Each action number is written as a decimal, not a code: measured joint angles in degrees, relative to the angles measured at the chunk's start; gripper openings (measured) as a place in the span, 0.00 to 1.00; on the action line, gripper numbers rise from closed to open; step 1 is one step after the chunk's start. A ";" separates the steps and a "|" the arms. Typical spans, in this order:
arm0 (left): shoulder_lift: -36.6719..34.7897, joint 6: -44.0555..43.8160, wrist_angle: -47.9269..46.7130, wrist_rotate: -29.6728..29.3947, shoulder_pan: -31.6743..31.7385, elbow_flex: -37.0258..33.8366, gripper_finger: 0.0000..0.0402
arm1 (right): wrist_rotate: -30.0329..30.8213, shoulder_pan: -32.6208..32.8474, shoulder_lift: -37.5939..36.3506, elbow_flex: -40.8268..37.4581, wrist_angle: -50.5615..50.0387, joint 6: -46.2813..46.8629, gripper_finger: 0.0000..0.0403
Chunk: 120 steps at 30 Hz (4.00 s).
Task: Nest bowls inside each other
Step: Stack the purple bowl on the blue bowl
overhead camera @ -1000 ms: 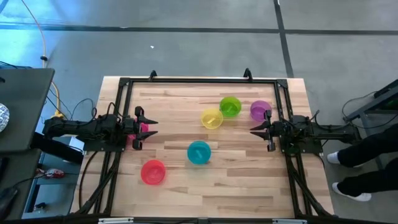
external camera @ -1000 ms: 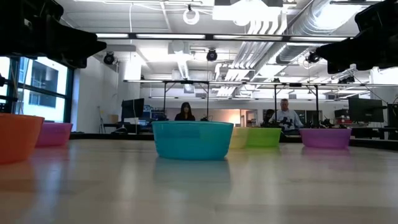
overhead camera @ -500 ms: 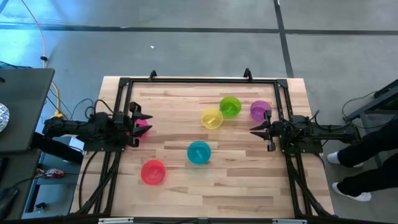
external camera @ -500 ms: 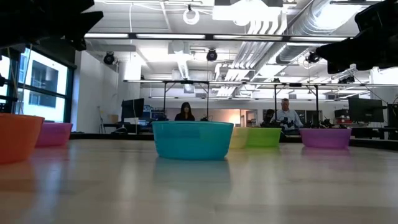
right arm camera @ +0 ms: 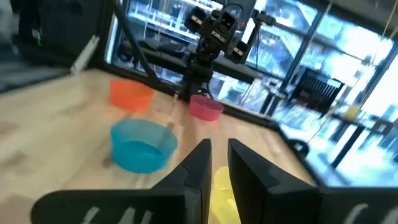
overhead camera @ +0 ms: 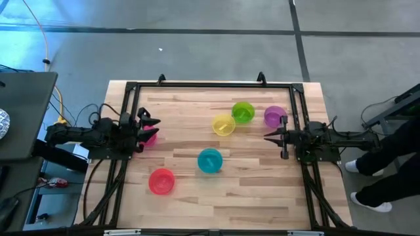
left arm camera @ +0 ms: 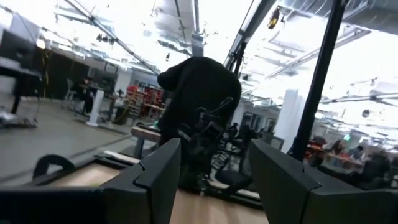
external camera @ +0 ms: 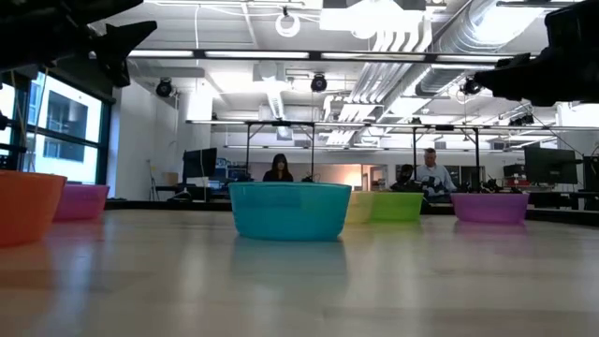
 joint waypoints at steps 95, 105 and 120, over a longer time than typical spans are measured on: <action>2.21 -0.68 -8.41 1.66 -0.02 1.95 0.45 | 9.58 0.02 0.02 -0.01 12.67 44.68 0.11; 14.09 6.29 -10.07 4.13 -0.02 16.20 0.45 | 7.85 0.02 1.67 13.29 3.88 40.37 0.11; 30.24 7.02 -10.63 9.51 0.00 35.06 0.45 | 1.30 0.02 24.45 40.73 -13.23 33.28 0.11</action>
